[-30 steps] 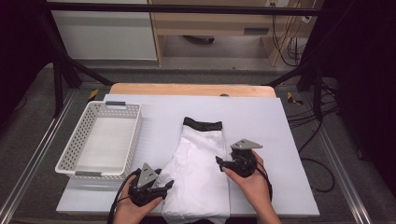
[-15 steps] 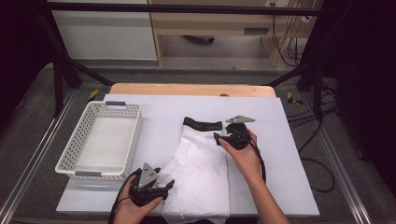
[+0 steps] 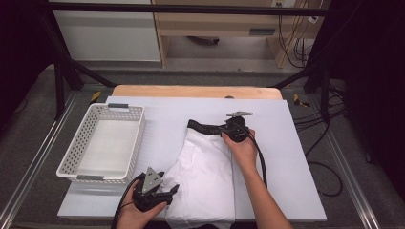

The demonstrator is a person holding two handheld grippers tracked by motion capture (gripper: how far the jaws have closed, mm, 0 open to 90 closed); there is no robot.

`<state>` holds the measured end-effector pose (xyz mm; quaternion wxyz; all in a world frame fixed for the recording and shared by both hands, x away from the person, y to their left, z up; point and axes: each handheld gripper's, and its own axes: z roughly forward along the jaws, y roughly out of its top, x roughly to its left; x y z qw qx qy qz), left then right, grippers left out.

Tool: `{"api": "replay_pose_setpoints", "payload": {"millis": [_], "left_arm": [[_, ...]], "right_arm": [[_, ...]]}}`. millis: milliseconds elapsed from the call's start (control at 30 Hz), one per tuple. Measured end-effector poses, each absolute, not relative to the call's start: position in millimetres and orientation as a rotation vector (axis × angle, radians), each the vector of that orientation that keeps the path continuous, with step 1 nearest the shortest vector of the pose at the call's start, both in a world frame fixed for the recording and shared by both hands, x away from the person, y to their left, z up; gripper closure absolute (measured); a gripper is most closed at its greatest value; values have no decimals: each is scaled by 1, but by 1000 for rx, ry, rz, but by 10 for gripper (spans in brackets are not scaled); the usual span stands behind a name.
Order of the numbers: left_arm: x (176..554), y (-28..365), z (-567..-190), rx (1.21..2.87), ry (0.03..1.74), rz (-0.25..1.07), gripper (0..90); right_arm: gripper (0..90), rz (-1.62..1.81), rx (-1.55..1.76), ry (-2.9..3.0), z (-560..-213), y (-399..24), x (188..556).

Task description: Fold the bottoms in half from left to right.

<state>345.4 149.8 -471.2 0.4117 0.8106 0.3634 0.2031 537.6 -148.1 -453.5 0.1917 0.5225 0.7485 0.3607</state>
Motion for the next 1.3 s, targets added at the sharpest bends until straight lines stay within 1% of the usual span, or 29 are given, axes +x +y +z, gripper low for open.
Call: {"api": "replay_pose_setpoints", "payload": {"millis": [100,133,267,367,467,500,533,633,900,1000,1133,1200,1300], "left_arm": [[346,150,-471,2039,915,510,300],[346,150,-471,2039,915,511,300],[345,148,-472,2043,910,509,301],[345,148,-472,2045,909,509,302],[345,148,-473,2046,910,509,303],[345,148,-473,2046,910,509,303],[345,148,-472,2045,909,508,303],[345,148,-472,2046,910,510,303],[344,149,-471,2042,911,514,304],[344,150,-472,2043,913,514,304],[344,150,-472,2045,917,519,304],[345,150,-473,2049,920,521,304],[345,150,-473,2055,923,522,303]], "right_arm": [[593,993,1469,2124,-458,-148,537],[574,974,1475,2148,-463,-147,534],[578,937,1447,2177,-469,-145,531],[647,920,1418,2178,-468,-142,529],[767,913,1379,2196,-468,-139,528],[767,913,1379,2196,-468,-139,528],[818,913,1362,2209,-468,-139,528],[849,915,1349,2214,-468,-139,528],[858,957,1285,2158,-458,-140,528],[859,1005,1245,2097,-449,-142,531],[854,989,1214,2057,-449,-142,536],[827,956,1240,2077,-456,-143,542],[741,928,1319,2112,-467,-147,548]]}}
